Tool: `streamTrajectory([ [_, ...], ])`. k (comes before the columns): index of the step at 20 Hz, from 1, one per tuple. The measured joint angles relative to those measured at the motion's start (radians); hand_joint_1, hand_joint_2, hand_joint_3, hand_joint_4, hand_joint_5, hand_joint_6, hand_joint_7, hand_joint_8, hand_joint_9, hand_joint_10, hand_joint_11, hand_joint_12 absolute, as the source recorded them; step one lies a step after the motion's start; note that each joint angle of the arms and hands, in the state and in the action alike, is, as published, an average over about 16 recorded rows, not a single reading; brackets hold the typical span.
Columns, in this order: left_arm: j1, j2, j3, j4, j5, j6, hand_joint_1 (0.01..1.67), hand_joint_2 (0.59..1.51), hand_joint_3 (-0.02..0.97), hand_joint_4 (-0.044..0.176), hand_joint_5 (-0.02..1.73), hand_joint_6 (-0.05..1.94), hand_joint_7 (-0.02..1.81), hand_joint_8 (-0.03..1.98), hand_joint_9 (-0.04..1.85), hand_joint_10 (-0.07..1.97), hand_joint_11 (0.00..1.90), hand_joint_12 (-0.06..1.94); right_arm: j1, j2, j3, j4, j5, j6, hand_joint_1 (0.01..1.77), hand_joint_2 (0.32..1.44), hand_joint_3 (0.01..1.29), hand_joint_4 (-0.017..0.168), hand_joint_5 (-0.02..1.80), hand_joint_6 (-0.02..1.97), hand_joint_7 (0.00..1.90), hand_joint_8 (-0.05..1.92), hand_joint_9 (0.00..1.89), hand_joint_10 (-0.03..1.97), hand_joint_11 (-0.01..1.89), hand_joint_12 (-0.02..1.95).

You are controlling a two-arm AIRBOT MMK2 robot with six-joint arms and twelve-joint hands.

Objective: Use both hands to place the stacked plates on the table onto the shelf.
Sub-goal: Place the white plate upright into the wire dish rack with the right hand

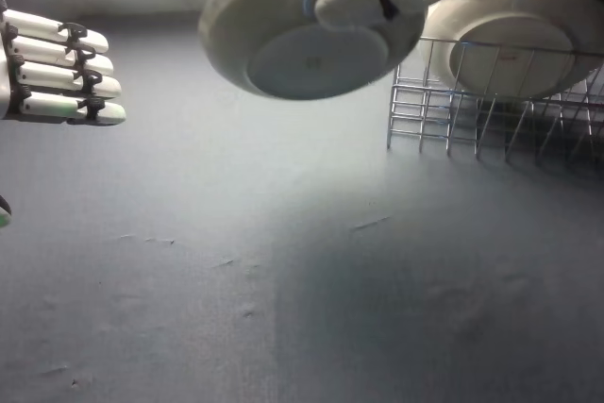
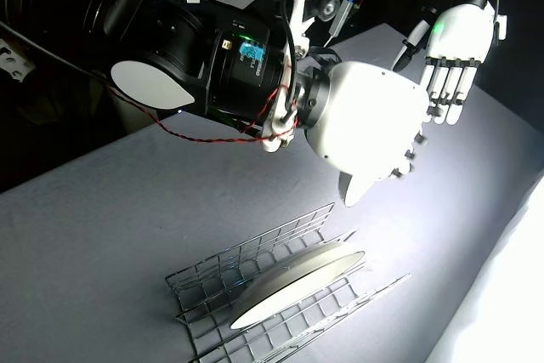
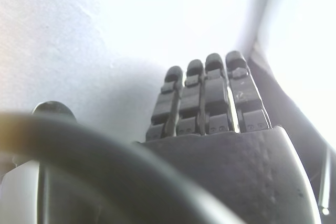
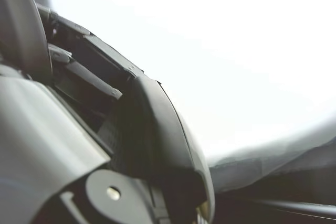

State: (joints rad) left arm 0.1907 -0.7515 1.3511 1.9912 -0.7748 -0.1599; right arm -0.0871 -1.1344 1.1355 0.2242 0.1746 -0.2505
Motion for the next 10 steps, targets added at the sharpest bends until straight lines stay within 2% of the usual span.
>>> streamTrajectory([
  [5,-0.001,0.0,-0.001,0.008,-0.001,-0.001,0.02,1.129,0.01,-0.001,0.01,0.0,0.02,0.0,0.02,0.01,0.01,0.01,0.023,0.006,0.01,0.074,-0.019,-0.001,1.38,0.99,0.01,-0.008,0.94,0.83,1.12,0.75,0.95,1.06,0.72,1.13],
  [10,0.0,0.0,-0.002,0.011,-0.002,-0.002,0.02,1.129,0.01,-0.001,0.01,0.0,0.01,0.0,0.02,0.01,0.01,0.01,0.044,0.023,0.014,0.086,-0.031,-0.004,1.39,0.99,0.01,-0.008,0.94,0.83,1.12,0.73,0.96,1.06,0.72,1.13],
])
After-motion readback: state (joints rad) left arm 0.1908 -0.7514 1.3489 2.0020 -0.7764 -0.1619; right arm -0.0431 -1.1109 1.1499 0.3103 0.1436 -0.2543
